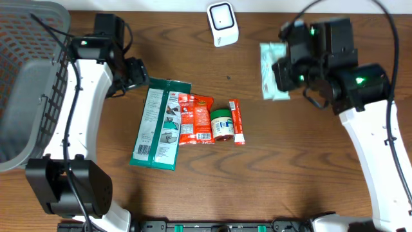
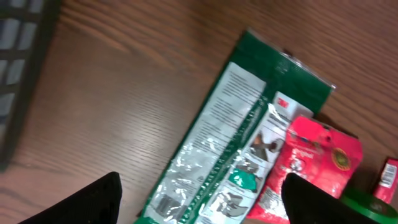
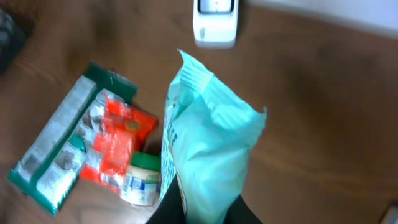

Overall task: Scan the item barcode
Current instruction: 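Withdraw the left gripper and lift the wipes pack toward the scanner, then hold the wipes pack in front of the white scanner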

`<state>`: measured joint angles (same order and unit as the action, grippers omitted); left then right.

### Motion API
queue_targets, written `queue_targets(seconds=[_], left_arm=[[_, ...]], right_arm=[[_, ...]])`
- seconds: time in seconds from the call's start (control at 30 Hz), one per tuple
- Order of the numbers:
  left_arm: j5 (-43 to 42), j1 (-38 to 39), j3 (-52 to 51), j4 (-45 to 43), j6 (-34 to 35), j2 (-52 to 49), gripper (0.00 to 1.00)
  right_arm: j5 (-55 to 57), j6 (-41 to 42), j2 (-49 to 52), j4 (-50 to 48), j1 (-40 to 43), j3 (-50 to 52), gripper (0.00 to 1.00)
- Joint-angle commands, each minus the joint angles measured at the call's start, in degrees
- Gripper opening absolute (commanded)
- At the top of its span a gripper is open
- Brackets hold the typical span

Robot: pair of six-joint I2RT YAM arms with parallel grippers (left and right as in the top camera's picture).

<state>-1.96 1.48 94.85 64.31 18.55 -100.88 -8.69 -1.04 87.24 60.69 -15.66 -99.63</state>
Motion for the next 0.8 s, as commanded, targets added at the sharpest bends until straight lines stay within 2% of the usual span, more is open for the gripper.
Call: queue_targets(seconds=[0.0, 0.17, 0.27, 0.5, 0.63, 0.77], left_arm=[[1.2, -0.5, 0.6, 0.3, -1.1, 0.6, 0.83], [1.2, -0.5, 0.6, 0.3, -1.2, 0.6, 0.84], [1.2, -0.5, 0.6, 0.3, -1.1, 0.6, 0.83], [1.2, -0.5, 0.6, 0.3, -1.1, 0.6, 0.84], [1.2, -0.5, 0.6, 0.3, -1.1, 0.6, 0.84], [1.2, -0.5, 0.6, 0.3, -1.1, 0.6, 0.84]], right_arm=[[6.1, 0.4, 6.4, 3.2, -2.2, -12.7, 0.01], [13.0, -2.1, 19.6, 11.0, -6.0, -37.0, 0.01], [18.3, -4.2, 25.4, 10.6, -7.9, -44.1, 0.01], [24.7, -12.2, 34.9, -0.9, -11.0, -45.0, 0.01], [33.0, -17.0, 41.0, -10.0, -12.5, -45.0, 0.01], [36.5, -27.1, 46.8, -17.9, -14.0, -45.0, 0.01]])
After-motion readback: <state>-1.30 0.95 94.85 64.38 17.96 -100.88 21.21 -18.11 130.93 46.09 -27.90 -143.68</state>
